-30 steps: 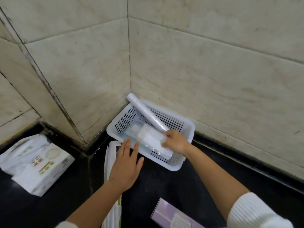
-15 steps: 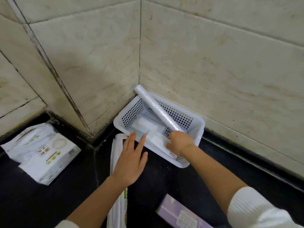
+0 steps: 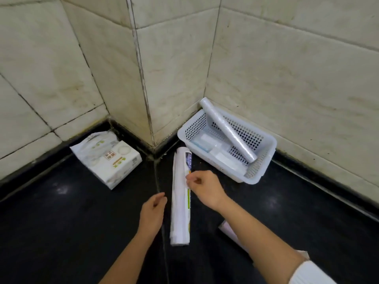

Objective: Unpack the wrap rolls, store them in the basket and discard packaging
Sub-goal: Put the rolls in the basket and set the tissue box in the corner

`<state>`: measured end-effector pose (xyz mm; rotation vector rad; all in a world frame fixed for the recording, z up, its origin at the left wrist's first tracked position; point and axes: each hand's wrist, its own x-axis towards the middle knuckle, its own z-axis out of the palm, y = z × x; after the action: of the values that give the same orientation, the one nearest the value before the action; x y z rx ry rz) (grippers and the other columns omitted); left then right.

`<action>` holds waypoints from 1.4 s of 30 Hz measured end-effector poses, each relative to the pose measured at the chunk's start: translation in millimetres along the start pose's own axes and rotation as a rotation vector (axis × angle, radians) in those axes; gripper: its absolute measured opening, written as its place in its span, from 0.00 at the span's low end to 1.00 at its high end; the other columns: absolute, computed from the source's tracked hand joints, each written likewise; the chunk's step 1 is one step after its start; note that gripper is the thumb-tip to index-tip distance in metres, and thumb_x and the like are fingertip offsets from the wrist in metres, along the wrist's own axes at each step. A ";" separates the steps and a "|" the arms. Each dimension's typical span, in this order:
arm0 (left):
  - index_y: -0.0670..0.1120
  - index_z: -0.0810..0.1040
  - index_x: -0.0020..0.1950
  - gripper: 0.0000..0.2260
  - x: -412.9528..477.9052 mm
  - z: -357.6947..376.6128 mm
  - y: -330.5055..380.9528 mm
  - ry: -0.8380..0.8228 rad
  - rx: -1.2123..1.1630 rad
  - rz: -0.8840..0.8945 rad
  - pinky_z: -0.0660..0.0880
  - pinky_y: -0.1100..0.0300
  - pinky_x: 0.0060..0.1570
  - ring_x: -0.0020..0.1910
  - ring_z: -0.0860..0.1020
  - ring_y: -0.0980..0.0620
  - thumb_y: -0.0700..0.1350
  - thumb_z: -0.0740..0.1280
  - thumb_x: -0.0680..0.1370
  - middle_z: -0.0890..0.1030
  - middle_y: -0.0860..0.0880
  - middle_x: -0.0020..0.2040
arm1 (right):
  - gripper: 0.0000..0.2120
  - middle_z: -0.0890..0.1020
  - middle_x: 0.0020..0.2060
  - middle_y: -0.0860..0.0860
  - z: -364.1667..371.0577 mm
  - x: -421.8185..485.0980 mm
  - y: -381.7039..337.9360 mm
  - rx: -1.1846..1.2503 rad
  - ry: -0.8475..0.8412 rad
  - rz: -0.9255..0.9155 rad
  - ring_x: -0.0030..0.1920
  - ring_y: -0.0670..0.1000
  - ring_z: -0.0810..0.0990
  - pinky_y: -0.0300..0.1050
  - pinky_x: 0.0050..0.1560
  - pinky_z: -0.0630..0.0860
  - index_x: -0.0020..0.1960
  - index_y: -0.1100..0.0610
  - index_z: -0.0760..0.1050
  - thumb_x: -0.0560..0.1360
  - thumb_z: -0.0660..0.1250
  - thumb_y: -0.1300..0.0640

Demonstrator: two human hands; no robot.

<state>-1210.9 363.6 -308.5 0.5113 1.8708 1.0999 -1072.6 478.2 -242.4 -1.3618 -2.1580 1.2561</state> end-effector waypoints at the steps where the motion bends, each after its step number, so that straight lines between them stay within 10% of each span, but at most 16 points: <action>1: 0.47 0.77 0.63 0.13 -4.6 -0.6 -6.2 -0.034 -0.011 -0.013 0.73 0.47 0.63 0.57 0.78 0.49 0.46 0.65 0.78 0.80 0.46 0.60 | 0.12 0.85 0.52 0.56 14.9 -4.7 0.4 -0.025 -0.022 0.002 0.52 0.49 0.82 0.34 0.53 0.72 0.57 0.61 0.82 0.76 0.65 0.62; 5: 0.47 0.77 0.63 0.17 -16.8 2.5 -16.8 -0.175 0.048 -0.011 0.78 0.55 0.55 0.52 0.81 0.54 0.47 0.71 0.74 0.82 0.49 0.56 | 0.17 0.83 0.56 0.60 49.2 -15.2 0.6 -0.174 -0.044 0.020 0.57 0.56 0.80 0.38 0.57 0.72 0.63 0.61 0.78 0.78 0.58 0.64; 10: 0.49 0.77 0.60 0.17 -22.5 8.4 -14.0 -0.194 0.126 0.050 0.78 0.59 0.49 0.49 0.80 0.54 0.49 0.73 0.72 0.81 0.50 0.52 | 0.06 0.80 0.49 0.61 55.1 -13.0 4.0 -0.430 0.001 0.096 0.46 0.58 0.79 0.47 0.45 0.76 0.43 0.62 0.73 0.77 0.58 0.64; 13: 0.49 0.81 0.46 0.02 -24.7 10.4 -11.8 -0.141 0.141 0.113 0.74 0.67 0.36 0.38 0.80 0.58 0.44 0.69 0.75 0.82 0.53 0.39 | 0.07 0.79 0.40 0.57 53.0 -11.9 13.6 -0.317 0.000 0.279 0.39 0.54 0.78 0.45 0.39 0.75 0.42 0.60 0.72 0.76 0.61 0.58; 17: 0.47 0.64 0.26 0.19 -18.9 4.9 -16.6 -0.061 0.175 0.142 0.60 0.65 0.25 0.24 0.63 0.58 0.39 0.63 0.76 0.65 0.54 0.23 | 0.16 0.72 0.30 0.49 54.2 -8.0 24.2 -0.118 0.007 0.416 0.29 0.46 0.72 0.38 0.29 0.68 0.32 0.56 0.67 0.74 0.66 0.50; 26: 0.45 0.62 0.30 0.14 -8.8 -17.6 -16.5 -0.209 0.192 0.081 0.56 0.58 0.33 0.31 0.61 0.51 0.36 0.60 0.74 0.63 0.48 0.29 | 0.30 0.79 0.55 0.55 55.3 2.2 32.8 0.139 -0.084 0.574 0.53 0.54 0.79 0.44 0.45 0.78 0.59 0.62 0.72 0.65 0.75 0.45; 30: 0.49 0.64 0.24 0.17 -2.8 -34.2 -5.9 -0.254 0.299 -0.019 0.60 0.62 0.28 0.27 0.65 0.54 0.37 0.61 0.71 0.67 0.53 0.24 | 0.29 0.84 0.50 0.54 17.1 -11.0 23.1 0.322 -0.225 0.531 0.47 0.51 0.84 0.43 0.40 0.82 0.57 0.62 0.77 0.61 0.74 0.46; 36: 0.50 0.81 0.53 0.13 14.9 -46.2 31.8 -0.597 0.559 -0.132 0.74 0.56 0.46 0.46 0.80 0.53 0.55 0.65 0.76 0.82 0.50 0.51 | 0.11 0.82 0.30 0.45 -66.9 -34.4 7.8 0.290 -0.330 0.384 0.33 0.44 0.81 0.38 0.34 0.74 0.35 0.51 0.80 0.61 0.72 0.43; 40: 0.50 0.75 0.39 0.13 38.7 -25.9 76.2 -0.465 0.651 0.119 0.68 0.58 0.44 0.42 0.75 0.53 0.58 0.64 0.76 0.75 0.52 0.39 | 0.11 0.80 0.32 0.46 -117.8 -21.2 -11.9 0.302 -0.280 0.266 0.35 0.44 0.79 0.36 0.34 0.73 0.31 0.51 0.78 0.58 0.72 0.45; 42: 0.50 0.78 0.57 0.13 50.2 -3.6 97.2 -0.354 0.646 0.236 0.67 0.60 0.53 0.56 0.75 0.51 0.56 0.63 0.78 0.77 0.52 0.53 | 0.16 0.77 0.35 0.49 -138.7 -0.2 -16.8 0.198 -0.177 0.219 0.38 0.47 0.77 0.40 0.39 0.71 0.38 0.55 0.76 0.58 0.73 0.45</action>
<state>-1248.2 447.9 -249.3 1.2334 1.8469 0.4709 -994.1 546.6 -149.3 -1.4822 -1.9684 1.6829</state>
